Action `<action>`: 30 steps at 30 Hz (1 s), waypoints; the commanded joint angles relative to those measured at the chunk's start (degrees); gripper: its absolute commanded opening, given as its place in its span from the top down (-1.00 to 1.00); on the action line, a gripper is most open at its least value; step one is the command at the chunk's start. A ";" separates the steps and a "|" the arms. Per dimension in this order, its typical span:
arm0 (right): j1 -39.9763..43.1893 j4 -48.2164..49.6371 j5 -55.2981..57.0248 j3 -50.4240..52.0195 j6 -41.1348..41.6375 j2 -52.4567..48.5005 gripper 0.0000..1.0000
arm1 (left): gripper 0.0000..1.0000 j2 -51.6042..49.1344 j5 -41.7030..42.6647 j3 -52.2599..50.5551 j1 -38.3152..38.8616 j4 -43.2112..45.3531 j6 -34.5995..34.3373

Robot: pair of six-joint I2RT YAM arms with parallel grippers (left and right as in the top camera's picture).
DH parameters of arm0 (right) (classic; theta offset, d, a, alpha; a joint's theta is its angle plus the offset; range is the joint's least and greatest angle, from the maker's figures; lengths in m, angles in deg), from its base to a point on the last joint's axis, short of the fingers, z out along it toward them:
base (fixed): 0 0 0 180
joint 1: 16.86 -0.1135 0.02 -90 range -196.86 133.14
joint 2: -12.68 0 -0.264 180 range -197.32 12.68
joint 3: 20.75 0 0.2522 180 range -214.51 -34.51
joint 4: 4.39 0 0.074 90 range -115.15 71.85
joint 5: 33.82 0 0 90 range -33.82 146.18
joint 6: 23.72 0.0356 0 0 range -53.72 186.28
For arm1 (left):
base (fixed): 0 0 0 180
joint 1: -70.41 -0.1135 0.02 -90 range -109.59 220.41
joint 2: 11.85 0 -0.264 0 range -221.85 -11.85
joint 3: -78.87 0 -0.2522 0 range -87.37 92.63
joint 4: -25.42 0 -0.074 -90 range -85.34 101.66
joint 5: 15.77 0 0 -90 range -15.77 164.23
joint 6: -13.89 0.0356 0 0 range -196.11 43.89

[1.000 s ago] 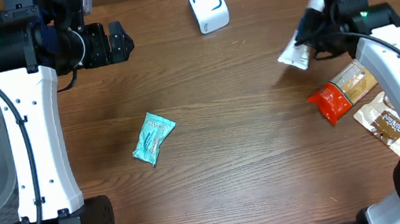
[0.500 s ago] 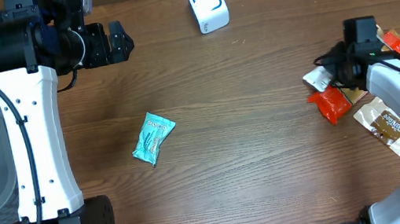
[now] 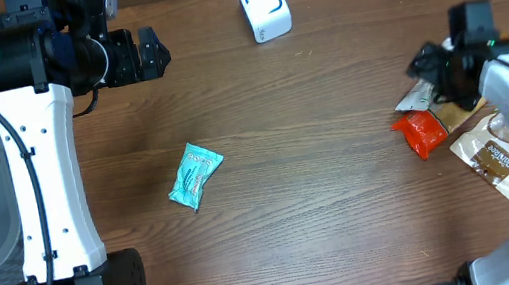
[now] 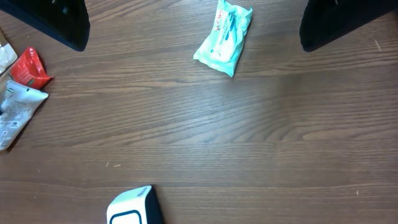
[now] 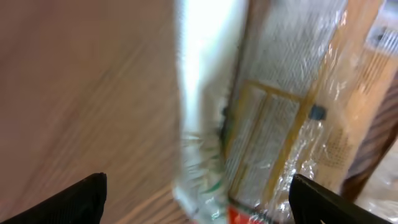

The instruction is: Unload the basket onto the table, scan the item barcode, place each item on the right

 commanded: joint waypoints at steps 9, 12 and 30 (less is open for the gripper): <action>-9.16 -0.22 -24.72 -7.80 -8.11 1.79 -0.89 | -0.99 -0.20 -0.13 0.17 0.13 0.04 1.29; -14.93 1.09 -24.74 -7.78 -8.11 -1.11 -0.89 | -0.99 -0.20 -0.13 0.17 0.13 0.04 1.29; -41.20 25.75 -36.70 -9.79 -25.55 -22.86 -0.80 | -0.99 -0.20 -0.13 0.17 0.13 0.04 1.29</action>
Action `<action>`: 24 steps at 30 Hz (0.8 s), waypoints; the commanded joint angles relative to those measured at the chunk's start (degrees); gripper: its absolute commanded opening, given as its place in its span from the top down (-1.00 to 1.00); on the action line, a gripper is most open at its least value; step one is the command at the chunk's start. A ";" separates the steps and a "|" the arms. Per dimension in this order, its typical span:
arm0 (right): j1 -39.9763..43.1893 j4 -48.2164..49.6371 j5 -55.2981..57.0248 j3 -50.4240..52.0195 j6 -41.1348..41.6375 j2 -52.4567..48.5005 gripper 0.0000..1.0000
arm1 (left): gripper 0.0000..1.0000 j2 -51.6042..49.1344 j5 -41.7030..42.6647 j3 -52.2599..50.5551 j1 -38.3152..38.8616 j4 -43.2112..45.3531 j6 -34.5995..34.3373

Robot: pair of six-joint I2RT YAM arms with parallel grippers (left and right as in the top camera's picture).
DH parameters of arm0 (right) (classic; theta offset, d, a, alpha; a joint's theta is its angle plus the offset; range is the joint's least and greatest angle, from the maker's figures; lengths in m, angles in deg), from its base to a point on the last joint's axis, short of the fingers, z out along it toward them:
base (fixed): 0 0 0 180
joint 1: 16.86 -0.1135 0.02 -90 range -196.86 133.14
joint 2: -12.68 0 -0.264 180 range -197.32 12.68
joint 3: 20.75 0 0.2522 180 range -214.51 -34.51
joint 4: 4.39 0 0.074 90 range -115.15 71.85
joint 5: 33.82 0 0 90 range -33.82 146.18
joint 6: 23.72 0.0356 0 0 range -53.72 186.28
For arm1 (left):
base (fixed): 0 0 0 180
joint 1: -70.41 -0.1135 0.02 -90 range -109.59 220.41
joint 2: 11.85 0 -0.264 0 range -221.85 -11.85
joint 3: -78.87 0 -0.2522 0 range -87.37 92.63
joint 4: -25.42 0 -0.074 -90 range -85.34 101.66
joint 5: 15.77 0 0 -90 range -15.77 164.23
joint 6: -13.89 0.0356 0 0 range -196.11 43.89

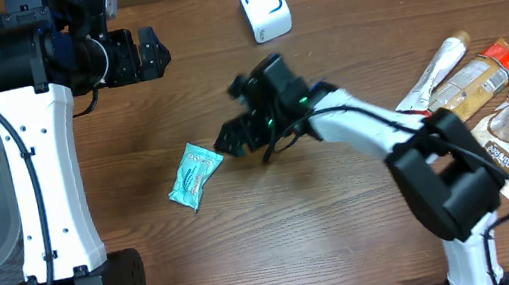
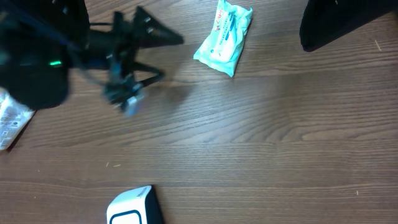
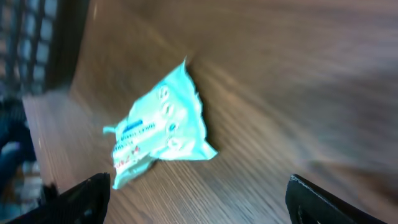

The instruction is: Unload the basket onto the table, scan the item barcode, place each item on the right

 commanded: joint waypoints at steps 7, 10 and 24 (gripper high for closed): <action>-4.44 4.31 1.73 -2.86 -5.75 -4.90 -0.74 | -0.99 -0.20 -0.13 0.17 0.13 0.04 1.29; -5.60 4.96 4.83 -2.86 -5.49 -5.79 -0.65 | -0.99 -0.20 -0.15 0.17 0.13 0.04 1.29; -7.08 9.29 8.20 -2.86 -1.07 -8.66 0.31 | -0.99 -0.20 -0.13 0.17 0.13 0.04 1.29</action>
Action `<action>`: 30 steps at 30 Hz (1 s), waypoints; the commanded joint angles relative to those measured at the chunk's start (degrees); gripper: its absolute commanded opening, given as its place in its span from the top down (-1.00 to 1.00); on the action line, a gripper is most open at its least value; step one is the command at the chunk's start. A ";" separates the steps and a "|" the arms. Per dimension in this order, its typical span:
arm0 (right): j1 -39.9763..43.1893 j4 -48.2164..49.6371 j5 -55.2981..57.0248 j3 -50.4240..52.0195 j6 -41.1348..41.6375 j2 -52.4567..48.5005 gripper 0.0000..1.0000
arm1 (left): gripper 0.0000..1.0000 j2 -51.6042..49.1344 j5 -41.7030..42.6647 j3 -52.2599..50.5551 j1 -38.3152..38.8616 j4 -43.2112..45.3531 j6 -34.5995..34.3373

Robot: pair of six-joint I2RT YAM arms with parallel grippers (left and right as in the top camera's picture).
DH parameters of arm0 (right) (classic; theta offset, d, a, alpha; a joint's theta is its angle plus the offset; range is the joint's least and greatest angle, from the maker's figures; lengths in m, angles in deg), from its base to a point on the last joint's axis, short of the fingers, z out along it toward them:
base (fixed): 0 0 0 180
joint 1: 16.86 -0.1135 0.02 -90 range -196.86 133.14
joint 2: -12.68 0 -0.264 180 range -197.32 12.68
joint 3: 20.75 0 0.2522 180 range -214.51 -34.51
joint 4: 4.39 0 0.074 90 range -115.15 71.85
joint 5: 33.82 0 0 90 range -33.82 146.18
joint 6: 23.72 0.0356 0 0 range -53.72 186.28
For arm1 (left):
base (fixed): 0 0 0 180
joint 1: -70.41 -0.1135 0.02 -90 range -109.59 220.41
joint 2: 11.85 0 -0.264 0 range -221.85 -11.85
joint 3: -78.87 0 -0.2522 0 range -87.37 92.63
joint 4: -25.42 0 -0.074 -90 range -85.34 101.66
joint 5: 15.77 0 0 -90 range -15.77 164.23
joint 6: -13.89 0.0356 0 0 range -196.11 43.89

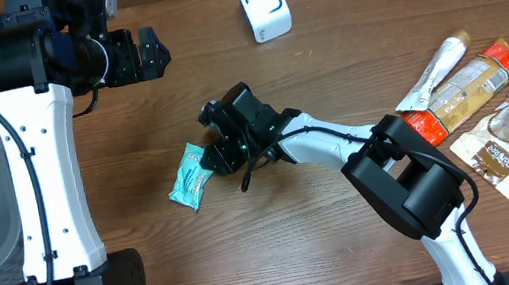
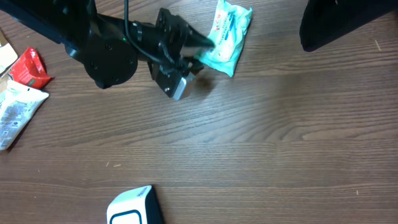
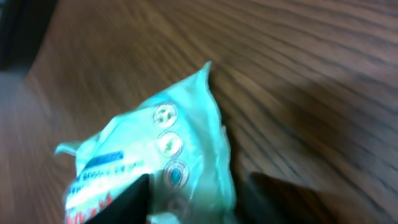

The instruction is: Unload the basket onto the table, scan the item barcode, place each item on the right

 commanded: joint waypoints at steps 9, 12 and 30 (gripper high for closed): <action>2.62 -4.52 -3.41 -1.09 7.74 0.20 0.93 | -0.99 -0.20 -0.13 0.17 0.11 0.04 1.27; 4.76 -7.17 -4.83 -1.09 7.72 2.45 0.93 | -0.99 -0.20 -0.15 0.17 0.09 0.04 1.27; 6.56 -11.30 -0.74 -0.96 7.69 5.29 -0.28 | -0.99 -0.20 -0.13 0.17 0.13 0.04 1.27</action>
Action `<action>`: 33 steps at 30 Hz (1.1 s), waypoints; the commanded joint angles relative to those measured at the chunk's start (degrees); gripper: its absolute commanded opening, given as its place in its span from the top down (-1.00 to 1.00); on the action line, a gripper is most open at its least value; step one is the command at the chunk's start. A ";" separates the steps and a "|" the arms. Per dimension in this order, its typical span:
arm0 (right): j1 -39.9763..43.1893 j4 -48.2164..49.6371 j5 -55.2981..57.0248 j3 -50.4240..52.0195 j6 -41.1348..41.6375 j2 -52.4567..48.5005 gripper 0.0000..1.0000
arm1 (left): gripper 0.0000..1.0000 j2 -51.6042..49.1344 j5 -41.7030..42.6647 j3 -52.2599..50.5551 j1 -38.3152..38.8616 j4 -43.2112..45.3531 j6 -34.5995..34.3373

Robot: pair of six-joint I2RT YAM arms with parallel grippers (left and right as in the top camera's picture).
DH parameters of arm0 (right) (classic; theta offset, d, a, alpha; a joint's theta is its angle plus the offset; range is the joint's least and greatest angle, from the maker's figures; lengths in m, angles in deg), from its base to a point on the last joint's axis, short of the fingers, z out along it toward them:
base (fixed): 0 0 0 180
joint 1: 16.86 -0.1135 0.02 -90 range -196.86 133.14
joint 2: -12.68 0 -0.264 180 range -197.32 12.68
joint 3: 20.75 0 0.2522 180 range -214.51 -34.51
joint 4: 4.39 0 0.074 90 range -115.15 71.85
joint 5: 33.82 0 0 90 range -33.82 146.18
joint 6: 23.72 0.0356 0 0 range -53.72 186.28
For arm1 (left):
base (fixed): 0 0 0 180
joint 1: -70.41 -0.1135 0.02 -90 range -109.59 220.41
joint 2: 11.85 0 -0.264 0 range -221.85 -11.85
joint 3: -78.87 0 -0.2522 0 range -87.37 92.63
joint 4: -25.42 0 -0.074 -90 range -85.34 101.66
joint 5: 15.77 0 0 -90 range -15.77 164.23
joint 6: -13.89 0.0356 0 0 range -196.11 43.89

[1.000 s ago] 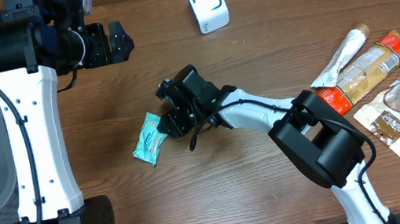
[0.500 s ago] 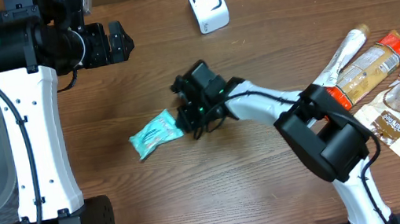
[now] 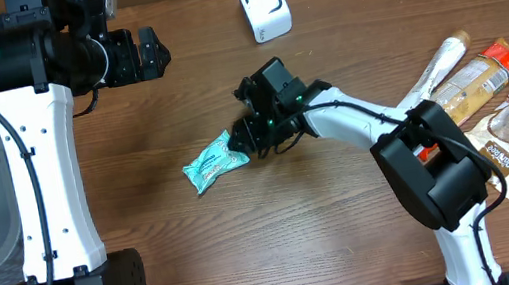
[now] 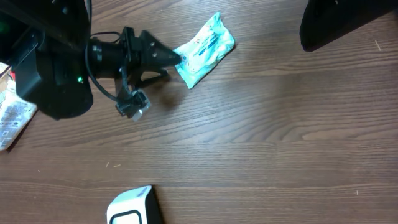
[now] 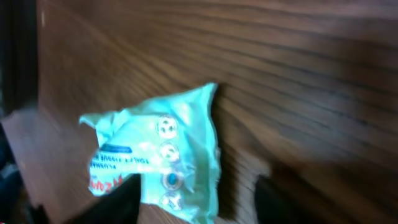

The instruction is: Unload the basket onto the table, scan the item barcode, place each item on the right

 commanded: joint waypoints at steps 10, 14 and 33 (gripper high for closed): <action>-4.00 3.23 4.74 -0.68 -1.29 -3.74 -0.37 | -0.99 -0.20 -0.13 0.17 0.13 0.04 1.29; -5.60 4.09 6.16 -0.68 0.24 -5.77 -0.12 | -0.99 -0.20 -0.13 0.17 0.13 0.04 1.29; -1.18 -8.57 14.75 -5.60 5.05 1.09 0.93 | -0.99 -0.20 -0.13 0.17 0.13 0.04 1.29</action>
